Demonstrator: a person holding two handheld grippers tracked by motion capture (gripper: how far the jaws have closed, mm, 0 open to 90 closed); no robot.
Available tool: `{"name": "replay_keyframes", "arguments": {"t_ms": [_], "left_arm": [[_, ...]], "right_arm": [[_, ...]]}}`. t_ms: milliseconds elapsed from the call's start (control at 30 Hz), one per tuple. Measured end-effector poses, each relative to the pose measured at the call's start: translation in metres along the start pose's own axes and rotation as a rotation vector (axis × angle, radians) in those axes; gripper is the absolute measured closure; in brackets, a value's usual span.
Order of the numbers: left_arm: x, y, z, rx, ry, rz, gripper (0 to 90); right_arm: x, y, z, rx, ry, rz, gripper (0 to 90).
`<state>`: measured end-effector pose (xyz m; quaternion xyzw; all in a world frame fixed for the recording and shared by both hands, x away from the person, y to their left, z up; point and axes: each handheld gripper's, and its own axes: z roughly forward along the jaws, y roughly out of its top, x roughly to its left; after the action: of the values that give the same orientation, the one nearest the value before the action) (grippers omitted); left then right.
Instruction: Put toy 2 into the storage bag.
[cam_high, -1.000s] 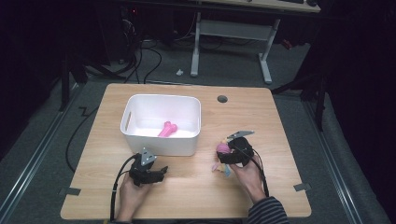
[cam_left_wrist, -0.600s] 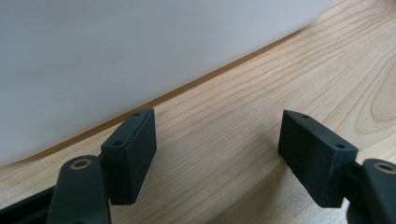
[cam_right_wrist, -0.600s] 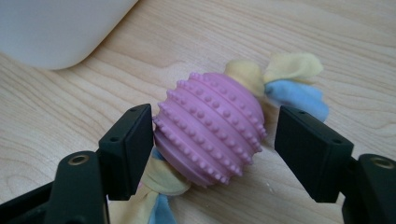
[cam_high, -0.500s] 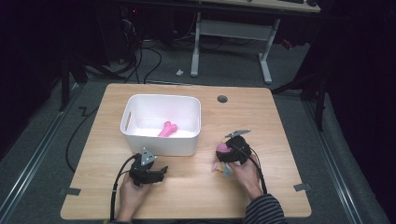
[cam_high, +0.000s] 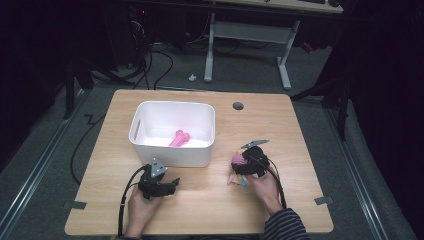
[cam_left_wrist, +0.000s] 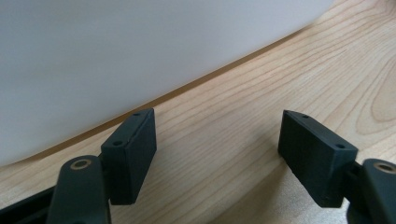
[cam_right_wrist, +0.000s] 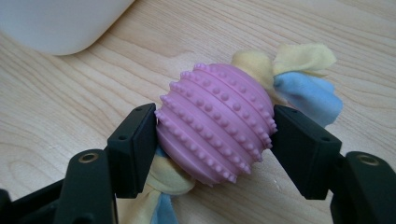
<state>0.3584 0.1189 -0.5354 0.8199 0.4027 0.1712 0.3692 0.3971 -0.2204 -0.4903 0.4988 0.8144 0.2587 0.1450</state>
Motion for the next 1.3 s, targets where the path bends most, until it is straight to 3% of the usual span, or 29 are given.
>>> {"name": "replay_keyframes", "arguments": {"t_ms": [467,1133,1300], "left_arm": [[0.0,0.0,0.0,0.0,0.004,0.001,28.2],[0.0,0.0,0.0,0.0,0.003,-0.001,28.2],[0.0,0.0,0.0,0.0,0.003,-0.001,28.2]], "right_arm": [[-0.005,-0.001,-0.021,-0.046,0.06,-0.01,33.8],[-0.011,0.012,-0.063,-0.115,0.065,-0.071,33.7],[-0.011,0.019,-0.074,-0.129,0.092,-0.075,33.8]]}}
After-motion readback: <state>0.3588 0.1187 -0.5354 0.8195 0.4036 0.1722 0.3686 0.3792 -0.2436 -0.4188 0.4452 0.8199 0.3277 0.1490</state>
